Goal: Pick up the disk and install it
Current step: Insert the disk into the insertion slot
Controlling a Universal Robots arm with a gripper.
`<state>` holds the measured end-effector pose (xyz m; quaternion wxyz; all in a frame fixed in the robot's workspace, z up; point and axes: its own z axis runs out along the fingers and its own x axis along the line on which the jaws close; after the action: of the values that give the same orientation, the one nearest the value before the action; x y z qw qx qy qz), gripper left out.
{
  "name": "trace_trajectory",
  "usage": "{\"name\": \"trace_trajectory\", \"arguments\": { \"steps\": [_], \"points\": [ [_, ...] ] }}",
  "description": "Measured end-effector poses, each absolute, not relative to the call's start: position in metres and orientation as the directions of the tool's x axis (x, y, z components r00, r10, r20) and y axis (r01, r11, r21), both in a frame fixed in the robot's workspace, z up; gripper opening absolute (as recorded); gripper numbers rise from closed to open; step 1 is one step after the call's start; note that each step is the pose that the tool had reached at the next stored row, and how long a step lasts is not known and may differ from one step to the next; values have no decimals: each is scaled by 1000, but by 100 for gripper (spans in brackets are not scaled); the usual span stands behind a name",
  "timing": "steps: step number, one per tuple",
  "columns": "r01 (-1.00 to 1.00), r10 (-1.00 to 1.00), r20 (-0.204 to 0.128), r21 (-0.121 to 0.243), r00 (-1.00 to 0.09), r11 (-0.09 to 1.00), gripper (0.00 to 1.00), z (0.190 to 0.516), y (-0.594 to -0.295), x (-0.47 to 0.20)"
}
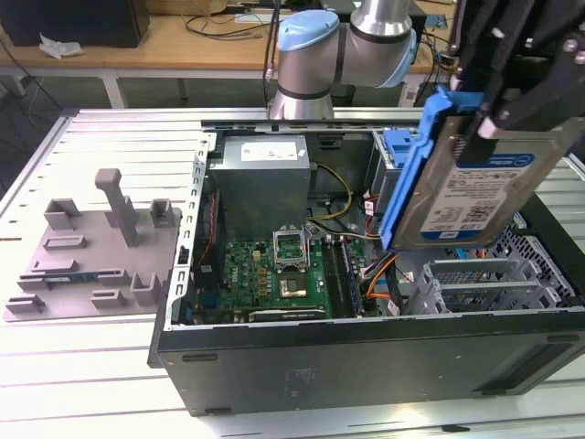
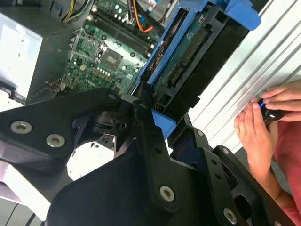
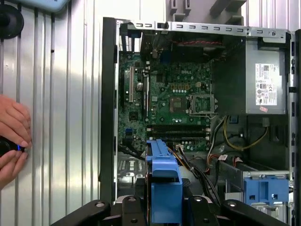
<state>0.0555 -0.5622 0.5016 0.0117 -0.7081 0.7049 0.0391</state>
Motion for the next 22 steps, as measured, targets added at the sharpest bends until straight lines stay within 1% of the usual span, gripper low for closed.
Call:
{"name": "trace_trajectory", "arguments": {
  "steps": [10,22],
  "points": [
    [-999,-997,-72,39,3,-6,37,501,-564,100],
    [-999,-997,-72,39,2,-5,37,500,-564,118]
  ]
}}
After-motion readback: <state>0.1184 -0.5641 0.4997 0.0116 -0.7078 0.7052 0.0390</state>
